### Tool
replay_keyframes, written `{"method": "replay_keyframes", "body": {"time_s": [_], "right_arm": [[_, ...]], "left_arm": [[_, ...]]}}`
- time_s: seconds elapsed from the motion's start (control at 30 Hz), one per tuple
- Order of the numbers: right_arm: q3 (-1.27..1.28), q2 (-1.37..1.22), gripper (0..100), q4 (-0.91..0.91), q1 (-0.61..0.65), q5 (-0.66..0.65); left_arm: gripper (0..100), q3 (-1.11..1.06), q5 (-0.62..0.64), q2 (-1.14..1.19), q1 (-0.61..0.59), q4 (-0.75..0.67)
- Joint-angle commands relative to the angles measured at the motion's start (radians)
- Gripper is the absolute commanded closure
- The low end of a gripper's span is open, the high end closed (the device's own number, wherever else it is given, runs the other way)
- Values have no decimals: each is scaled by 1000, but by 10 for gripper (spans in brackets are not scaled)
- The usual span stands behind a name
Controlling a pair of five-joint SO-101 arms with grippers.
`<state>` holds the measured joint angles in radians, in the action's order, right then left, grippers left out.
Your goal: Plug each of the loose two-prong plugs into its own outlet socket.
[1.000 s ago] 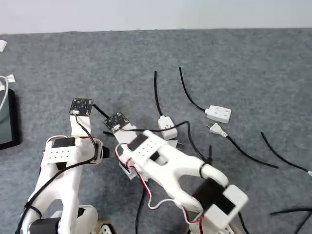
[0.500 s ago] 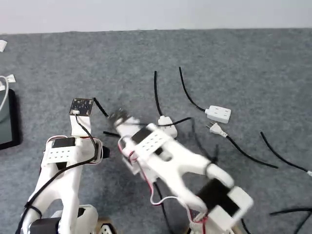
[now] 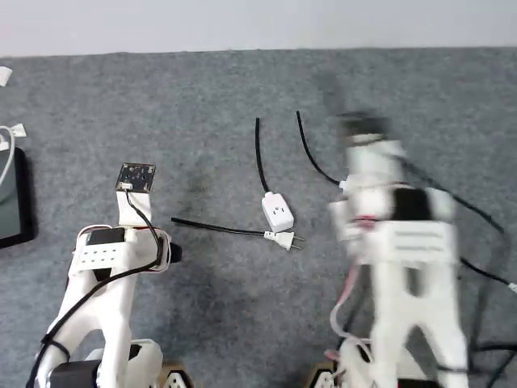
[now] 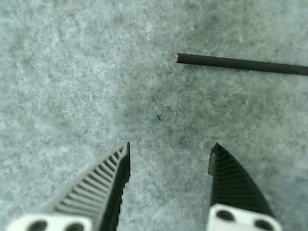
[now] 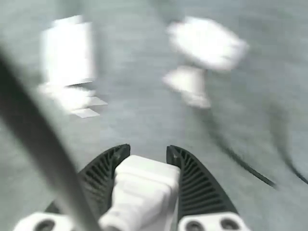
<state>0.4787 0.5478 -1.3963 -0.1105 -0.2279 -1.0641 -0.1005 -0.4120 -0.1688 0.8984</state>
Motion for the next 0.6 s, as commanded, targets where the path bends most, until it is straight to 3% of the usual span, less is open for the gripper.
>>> {"method": "replay_keyframes", "body": {"time_s": [0.0,0.1,0.2,0.4,0.57], "right_arm": [[-20,38,990,124,-458,-91],[18,-24,987,275,-634,-155],[32,-124,987,360,-730,-206],[26,-292,978,473,-809,-212],[-40,-349,829,478,-834,-161]], "left_arm": [[749,50,-6,-2,-2,-34],[749,48,-6,-2,-2,-43],[749,48,-6,-2,-2,-43],[749,47,-6,-2,-2,-44],[749,47,-6,-2,-2,-46]]}}
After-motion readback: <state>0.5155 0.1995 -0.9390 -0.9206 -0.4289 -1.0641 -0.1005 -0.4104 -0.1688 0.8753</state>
